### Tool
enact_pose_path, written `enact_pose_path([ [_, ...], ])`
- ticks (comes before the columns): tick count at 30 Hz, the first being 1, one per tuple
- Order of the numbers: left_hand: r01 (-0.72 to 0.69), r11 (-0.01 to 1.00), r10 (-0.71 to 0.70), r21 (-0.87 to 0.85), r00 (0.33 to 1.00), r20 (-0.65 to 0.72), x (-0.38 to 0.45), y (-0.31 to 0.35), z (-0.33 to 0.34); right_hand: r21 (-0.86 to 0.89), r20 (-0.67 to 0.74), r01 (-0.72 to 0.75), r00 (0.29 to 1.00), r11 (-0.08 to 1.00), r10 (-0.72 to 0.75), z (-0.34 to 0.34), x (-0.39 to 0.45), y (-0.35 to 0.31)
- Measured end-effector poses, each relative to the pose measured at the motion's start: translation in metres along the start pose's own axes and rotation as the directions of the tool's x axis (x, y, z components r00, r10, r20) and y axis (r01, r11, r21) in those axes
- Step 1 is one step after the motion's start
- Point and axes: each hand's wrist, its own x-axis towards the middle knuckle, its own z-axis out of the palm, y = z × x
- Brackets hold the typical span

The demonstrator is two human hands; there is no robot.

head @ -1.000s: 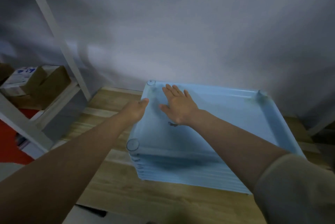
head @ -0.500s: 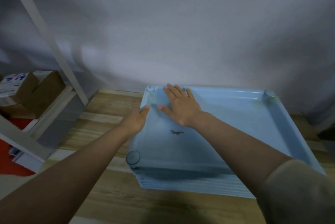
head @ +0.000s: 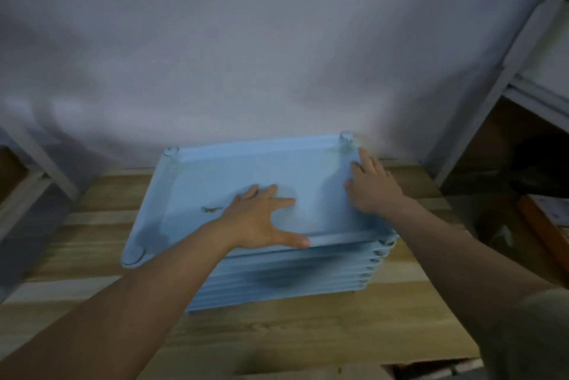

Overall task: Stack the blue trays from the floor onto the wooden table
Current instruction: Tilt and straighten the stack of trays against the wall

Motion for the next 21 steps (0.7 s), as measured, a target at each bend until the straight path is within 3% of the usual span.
enact_pose_path([
  [4,0.046,0.997,-0.047,-0.055,0.999,-0.020,-0.005,0.002,0.003,0.067,0.015,0.012,1.000,0.998,-0.013,0.001,-0.004,0.007],
  [6,0.047,0.998,-0.050,-0.030,0.988,-0.148,-0.013,0.005,0.010,0.164,-0.046,0.016,0.999,0.986,-0.008,0.001,-0.009,0.008],
  [7,0.026,1.000,-0.024,0.003,0.960,-0.280,-0.017,0.005,0.015,0.221,-0.151,0.039,0.989,0.975,-0.005,0.002,-0.017,0.008],
  [8,-0.008,0.999,0.021,0.031,0.890,-0.455,-0.023,0.004,0.023,0.274,-0.295,0.086,0.955,0.958,-0.001,0.005,-0.029,0.006],
  [9,-0.036,0.999,0.049,0.033,0.769,-0.637,-0.029,0.004,0.030,0.313,-0.465,0.173,0.885,0.934,-0.008,0.008,-0.045,0.002],
  [10,-0.051,0.999,0.022,-0.011,0.606,-0.795,-0.034,0.003,0.038,0.335,-0.607,0.275,0.795,0.901,-0.017,0.012,-0.063,-0.004],
  [12,-0.071,0.959,-0.243,-0.275,0.296,-0.924,-0.047,-0.001,0.057,0.368,-0.742,0.462,0.669,0.807,-0.045,0.023,-0.096,-0.019],
  [13,-0.092,0.883,-0.436,-0.461,0.208,-0.876,-0.053,-0.002,0.066,0.411,-0.747,0.529,0.662,0.742,-0.058,0.029,-0.111,-0.027],
  [14,-0.115,0.762,-0.617,-0.637,0.169,-0.768,-0.057,-0.004,0.077,0.475,-0.724,0.561,0.687,0.678,-0.060,0.036,-0.123,-0.035],
  [17,-0.142,0.342,-0.918,-0.929,0.159,-0.362,-0.068,-0.005,0.104,0.707,-0.590,0.475,0.805,0.525,0.065,0.051,-0.148,-0.058],
  [19,-0.117,0.030,-0.976,-0.993,0.209,-0.054,-0.072,-0.008,0.117,0.921,-0.317,0.259,0.932,0.292,0.174,0.056,-0.162,-0.072],
  [21,-0.084,-0.265,-0.908,-0.961,0.358,0.219,-0.074,-0.011,0.121,0.991,0.071,-0.097,0.967,0.095,0.246,0.068,-0.167,-0.077],
])
